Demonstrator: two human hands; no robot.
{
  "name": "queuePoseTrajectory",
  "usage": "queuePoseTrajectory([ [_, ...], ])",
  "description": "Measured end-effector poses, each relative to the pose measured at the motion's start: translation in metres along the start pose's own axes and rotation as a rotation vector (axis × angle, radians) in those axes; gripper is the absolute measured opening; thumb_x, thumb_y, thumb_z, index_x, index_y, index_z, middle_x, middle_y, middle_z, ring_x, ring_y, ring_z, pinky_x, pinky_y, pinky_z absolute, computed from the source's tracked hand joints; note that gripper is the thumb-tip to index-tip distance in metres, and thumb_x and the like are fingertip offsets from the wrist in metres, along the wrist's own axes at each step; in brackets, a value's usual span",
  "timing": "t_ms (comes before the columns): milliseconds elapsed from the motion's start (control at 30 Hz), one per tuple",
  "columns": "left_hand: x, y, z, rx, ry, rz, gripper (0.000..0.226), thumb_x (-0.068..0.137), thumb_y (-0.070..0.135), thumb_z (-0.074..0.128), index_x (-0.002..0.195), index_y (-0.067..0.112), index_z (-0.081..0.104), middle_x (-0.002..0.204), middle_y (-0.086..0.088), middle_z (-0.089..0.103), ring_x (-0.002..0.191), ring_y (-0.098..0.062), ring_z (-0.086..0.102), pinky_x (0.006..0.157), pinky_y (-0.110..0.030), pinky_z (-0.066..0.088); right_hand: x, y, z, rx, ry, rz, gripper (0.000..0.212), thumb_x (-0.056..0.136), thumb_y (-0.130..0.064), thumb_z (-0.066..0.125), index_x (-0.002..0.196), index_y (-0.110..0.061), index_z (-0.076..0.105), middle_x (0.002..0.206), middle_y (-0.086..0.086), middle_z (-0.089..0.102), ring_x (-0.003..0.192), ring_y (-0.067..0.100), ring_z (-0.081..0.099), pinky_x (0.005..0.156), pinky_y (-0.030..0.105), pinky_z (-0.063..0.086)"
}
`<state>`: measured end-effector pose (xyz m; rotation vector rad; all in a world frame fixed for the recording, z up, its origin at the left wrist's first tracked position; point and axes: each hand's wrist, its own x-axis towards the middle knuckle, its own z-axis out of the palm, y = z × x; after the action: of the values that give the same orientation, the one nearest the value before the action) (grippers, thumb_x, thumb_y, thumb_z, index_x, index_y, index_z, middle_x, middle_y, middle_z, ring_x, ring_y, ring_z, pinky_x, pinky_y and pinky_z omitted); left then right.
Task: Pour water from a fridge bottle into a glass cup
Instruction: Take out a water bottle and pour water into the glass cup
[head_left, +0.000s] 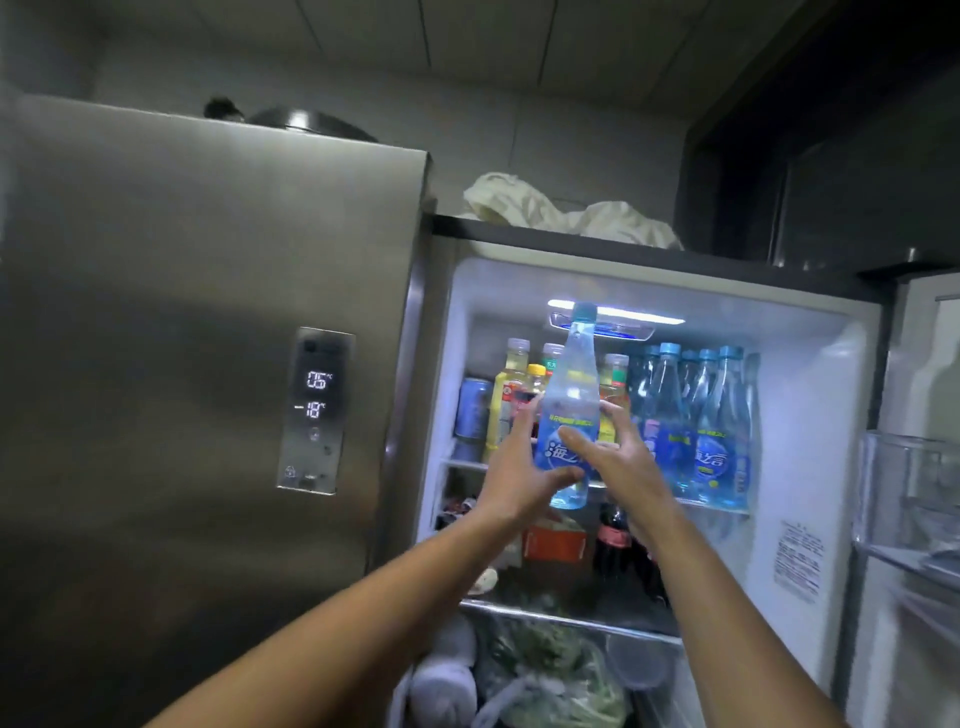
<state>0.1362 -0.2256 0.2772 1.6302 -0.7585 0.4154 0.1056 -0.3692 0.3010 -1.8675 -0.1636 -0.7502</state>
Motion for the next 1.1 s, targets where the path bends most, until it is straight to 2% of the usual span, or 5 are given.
queuePoseTrajectory([
  [133, -0.051, 0.029, -0.065, 0.024, 0.055, 0.029, 0.092, 0.075, 0.012, 0.088, 0.149, 0.039, 0.039, 0.112, 0.009, 0.07, 0.087, 0.004, 0.069, 0.082, -0.021, 0.06, -0.05, -0.054, 0.041, 0.091, -0.041, -0.084, 0.044, 0.085, -0.024, 0.077, 0.124, -0.031, 0.057, 0.095, -0.003, 0.075, 0.071, -0.002, 0.072, 0.055, 0.012, 0.052],
  [267, -0.099, 0.055, -0.133, 0.087, 0.093, 0.051, 0.097, 0.072, 0.019, 0.09, 0.15, 0.04, 0.037, 0.12, 0.007, 0.071, 0.102, -0.012, 0.072, 0.091, -0.03, 0.06, -0.095, -0.105, 0.087, 0.143, -0.102, -0.147, 0.042, 0.084, -0.025, 0.077, 0.122, -0.031, 0.059, 0.103, -0.01, 0.076, 0.087, 0.008, 0.075, 0.071, 0.028, 0.059],
  [567, -0.221, 0.068, -0.341, 0.259, 0.266, -0.089, 0.1, 0.069, 0.023, 0.089, 0.147, 0.05, 0.032, 0.112, 0.0, 0.073, 0.101, -0.014, 0.072, 0.092, -0.043, 0.061, -0.173, -0.188, 0.282, 0.335, -0.433, -0.148, 0.053, 0.083, -0.022, 0.079, 0.129, -0.03, 0.054, 0.098, 0.015, 0.075, 0.083, 0.023, 0.076, 0.062, 0.03, 0.059],
  [933, -0.394, 0.052, -0.589, 0.49, 0.611, -0.329, 0.099, 0.074, 0.005, 0.086, 0.15, 0.042, 0.034, 0.107, 0.007, 0.064, 0.102, -0.006, 0.067, 0.082, -0.026, 0.062, -0.284, -0.249, 0.592, 0.657, -0.905, -0.12, 0.074, 0.064, -0.042, 0.09, 0.128, -0.038, 0.055, 0.124, 0.003, 0.07, 0.109, 0.023, 0.07, 0.09, 0.053, 0.058],
  [1100, -0.451, 0.021, -0.682, 0.6, 0.725, -0.44, 0.099, 0.074, 0.008, 0.086, 0.144, 0.054, 0.034, 0.115, 0.008, 0.068, 0.106, -0.008, 0.069, 0.078, -0.017, 0.059, -0.337, -0.269, 0.712, 0.785, -1.075, -0.087, 0.047, 0.08, -0.017, 0.081, 0.115, -0.04, 0.06, 0.103, -0.009, 0.076, 0.097, 0.02, 0.074, 0.08, 0.045, 0.062],
])
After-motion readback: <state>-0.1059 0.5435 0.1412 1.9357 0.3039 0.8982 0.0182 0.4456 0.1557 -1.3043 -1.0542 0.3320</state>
